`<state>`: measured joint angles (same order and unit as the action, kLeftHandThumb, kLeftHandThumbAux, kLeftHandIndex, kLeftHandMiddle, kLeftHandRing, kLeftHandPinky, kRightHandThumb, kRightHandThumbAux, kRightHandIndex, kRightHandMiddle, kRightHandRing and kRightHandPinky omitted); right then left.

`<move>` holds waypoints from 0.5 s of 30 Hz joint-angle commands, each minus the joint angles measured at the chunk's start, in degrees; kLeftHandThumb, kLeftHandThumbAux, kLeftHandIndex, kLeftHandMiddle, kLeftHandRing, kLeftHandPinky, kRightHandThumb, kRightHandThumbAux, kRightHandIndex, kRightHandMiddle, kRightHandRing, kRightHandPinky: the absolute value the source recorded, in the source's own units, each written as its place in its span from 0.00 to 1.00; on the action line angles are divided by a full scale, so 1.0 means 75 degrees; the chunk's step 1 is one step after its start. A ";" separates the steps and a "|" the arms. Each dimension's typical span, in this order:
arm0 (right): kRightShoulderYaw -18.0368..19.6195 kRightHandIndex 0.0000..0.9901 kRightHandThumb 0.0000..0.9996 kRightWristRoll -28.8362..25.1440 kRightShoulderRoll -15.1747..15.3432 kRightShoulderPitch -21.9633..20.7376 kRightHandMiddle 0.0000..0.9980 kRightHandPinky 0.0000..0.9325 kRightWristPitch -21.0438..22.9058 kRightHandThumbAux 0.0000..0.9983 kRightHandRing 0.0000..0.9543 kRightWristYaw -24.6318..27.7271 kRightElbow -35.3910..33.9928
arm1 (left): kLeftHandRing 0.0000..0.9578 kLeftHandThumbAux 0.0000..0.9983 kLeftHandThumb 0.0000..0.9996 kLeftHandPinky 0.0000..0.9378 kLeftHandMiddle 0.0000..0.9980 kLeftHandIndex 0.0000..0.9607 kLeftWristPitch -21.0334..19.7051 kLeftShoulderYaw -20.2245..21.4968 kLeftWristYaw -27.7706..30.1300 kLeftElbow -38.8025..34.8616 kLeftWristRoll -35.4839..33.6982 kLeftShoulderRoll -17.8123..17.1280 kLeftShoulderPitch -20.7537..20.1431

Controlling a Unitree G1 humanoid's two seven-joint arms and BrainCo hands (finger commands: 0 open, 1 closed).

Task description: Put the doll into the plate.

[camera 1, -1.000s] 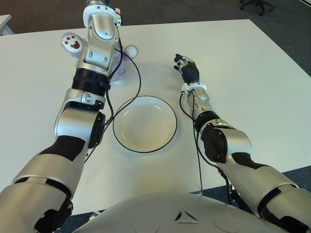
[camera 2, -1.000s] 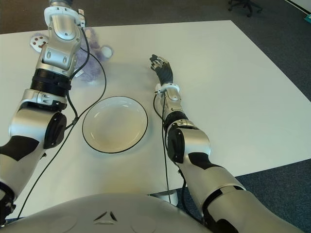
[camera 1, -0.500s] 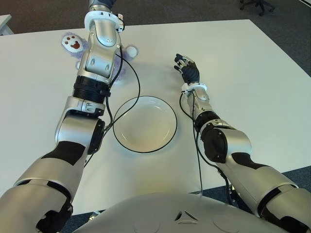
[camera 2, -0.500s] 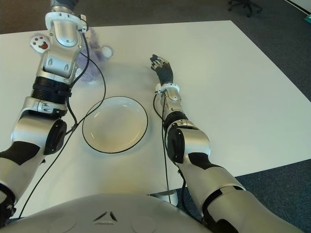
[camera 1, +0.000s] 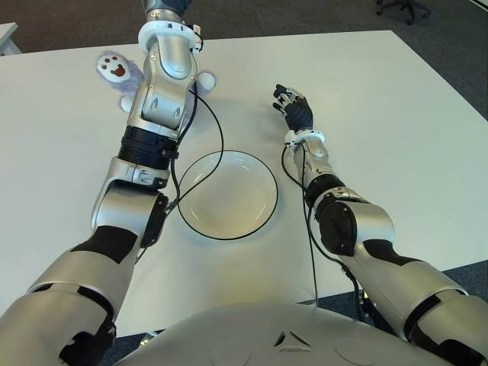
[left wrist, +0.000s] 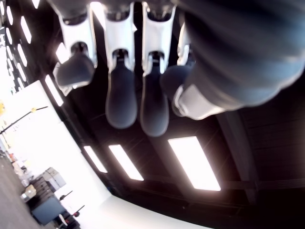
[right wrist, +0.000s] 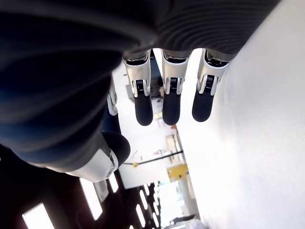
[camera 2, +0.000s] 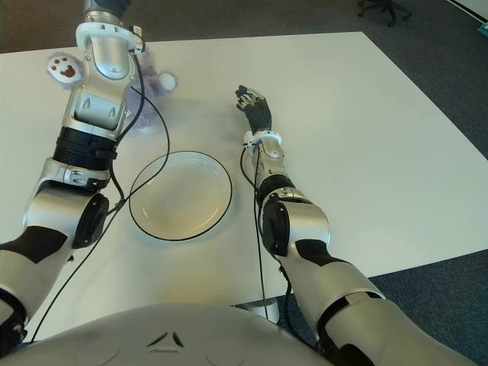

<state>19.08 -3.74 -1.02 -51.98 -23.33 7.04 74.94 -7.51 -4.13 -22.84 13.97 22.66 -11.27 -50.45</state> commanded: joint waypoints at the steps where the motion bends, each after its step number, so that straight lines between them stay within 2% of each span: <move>1: 0.0060 0.41 0.70 -0.0051 -0.0111 0.0424 0.16 0.18 0.0492 0.73 0.14 -0.0040 0.0318 | 0.85 0.71 0.71 0.85 0.80 0.46 -0.0322 -0.0063 0.0096 -0.0693 0.0168 0.0219 0.0552; 5: 0.0076 0.40 0.70 -0.0062 -0.0119 0.0421 0.16 0.18 0.0468 0.74 0.14 0.0019 0.0319 | 0.82 0.71 0.71 0.81 0.78 0.46 -0.0486 0.0042 -0.0184 -0.0752 0.0272 0.0399 0.0645; 12: 0.0062 0.40 0.70 -0.0016 -0.0088 0.0444 0.15 0.19 0.0456 0.74 0.13 -0.0041 0.0332 | 0.80 0.71 0.70 0.80 0.75 0.45 -0.0615 0.0056 -0.0722 -0.0945 0.0692 0.0571 0.0916; 15: 0.0051 0.40 0.71 -0.0013 -0.0116 0.0463 0.15 0.17 0.0406 0.74 0.13 -0.0043 0.0320 | 0.78 0.72 0.69 0.79 0.75 0.45 -0.0801 0.0095 -0.1030 -0.1126 0.1036 0.0554 0.1312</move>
<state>19.18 -3.73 -1.17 -51.93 -23.22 7.30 75.02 -11.78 -3.86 -28.27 6.49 27.89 -7.14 -44.14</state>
